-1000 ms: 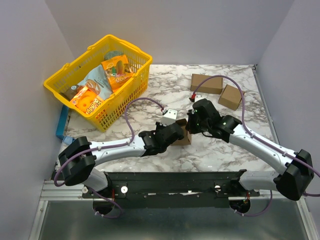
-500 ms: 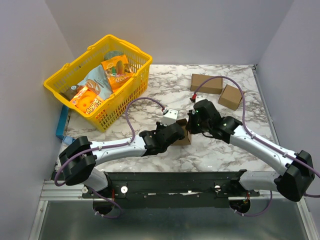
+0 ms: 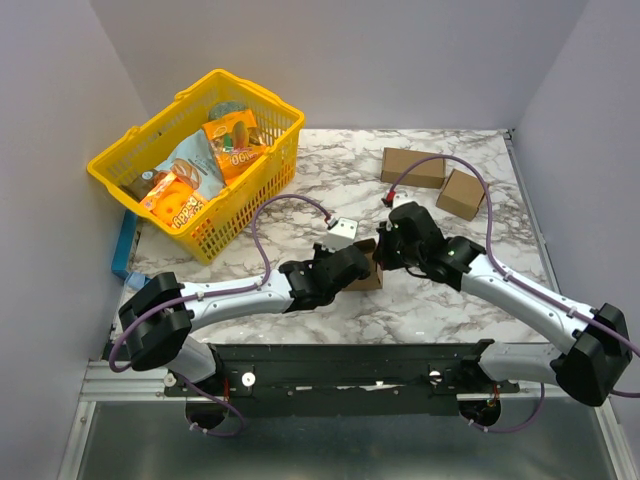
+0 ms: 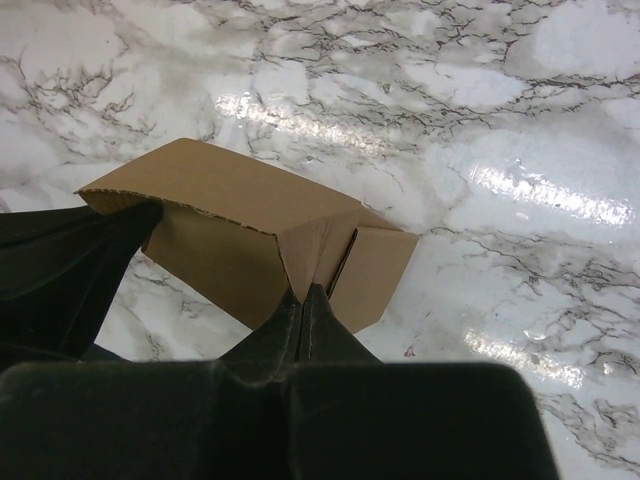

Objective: Fold the paper box

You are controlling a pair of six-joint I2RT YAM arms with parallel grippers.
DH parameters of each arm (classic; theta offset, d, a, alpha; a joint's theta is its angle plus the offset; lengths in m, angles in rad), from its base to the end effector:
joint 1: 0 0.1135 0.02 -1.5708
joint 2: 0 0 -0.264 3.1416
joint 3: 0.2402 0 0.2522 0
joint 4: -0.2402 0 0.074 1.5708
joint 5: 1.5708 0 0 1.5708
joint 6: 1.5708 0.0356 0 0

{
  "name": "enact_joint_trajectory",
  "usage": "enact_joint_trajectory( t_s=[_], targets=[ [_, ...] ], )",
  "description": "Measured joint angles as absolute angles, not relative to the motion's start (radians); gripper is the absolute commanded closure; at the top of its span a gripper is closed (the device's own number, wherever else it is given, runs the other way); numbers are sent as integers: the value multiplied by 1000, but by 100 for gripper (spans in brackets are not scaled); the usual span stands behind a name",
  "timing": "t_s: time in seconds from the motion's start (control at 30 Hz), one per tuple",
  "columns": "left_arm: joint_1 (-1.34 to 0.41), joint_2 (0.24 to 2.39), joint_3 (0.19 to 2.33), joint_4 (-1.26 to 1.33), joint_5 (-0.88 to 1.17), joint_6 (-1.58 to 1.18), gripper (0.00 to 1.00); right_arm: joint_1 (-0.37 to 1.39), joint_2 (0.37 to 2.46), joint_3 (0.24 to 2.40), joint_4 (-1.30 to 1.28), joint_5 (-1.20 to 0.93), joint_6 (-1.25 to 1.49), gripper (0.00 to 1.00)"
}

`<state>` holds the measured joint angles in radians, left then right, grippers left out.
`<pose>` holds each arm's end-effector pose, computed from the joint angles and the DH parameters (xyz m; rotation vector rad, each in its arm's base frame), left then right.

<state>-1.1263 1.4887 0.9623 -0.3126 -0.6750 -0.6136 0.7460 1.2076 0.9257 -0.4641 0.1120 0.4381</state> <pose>0.1527 -0.2688 0.2297 0.2686 2.1777 -0.1447 0.1926 0.1725 0.2755 -0.3043 2.3383 0.4659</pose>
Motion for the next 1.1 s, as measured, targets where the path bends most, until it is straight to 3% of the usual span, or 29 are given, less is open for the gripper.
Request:
enact_joint_trajectory(
  t_s=[0.67,0.7,0.77,0.8,0.83,0.9,1.1],
  targets=[
    [-1134,1514,1010,-339,-659,-598,100,746,1202,850,-473,164,401,98],
    [-1135,1517,1014,-340,-657,-594,100,746,1202,843,-476,165,400,80],
    [-1136,1523,1023,-349,-657,-587,100,746,1198,841,-479,166,402,59],
    [-1136,1525,1026,-353,-658,-585,100,746,1192,841,-491,166,399,40],
    [-1135,1530,1032,-361,-659,-579,100,746,1184,841,-507,167,398,33],
    [-1135,1538,1044,-370,-659,-572,100,746,1153,842,-545,163,399,21],
    [-1136,1543,1054,-386,-658,-565,100,747,997,861,-622,168,420,15]
  ],
)
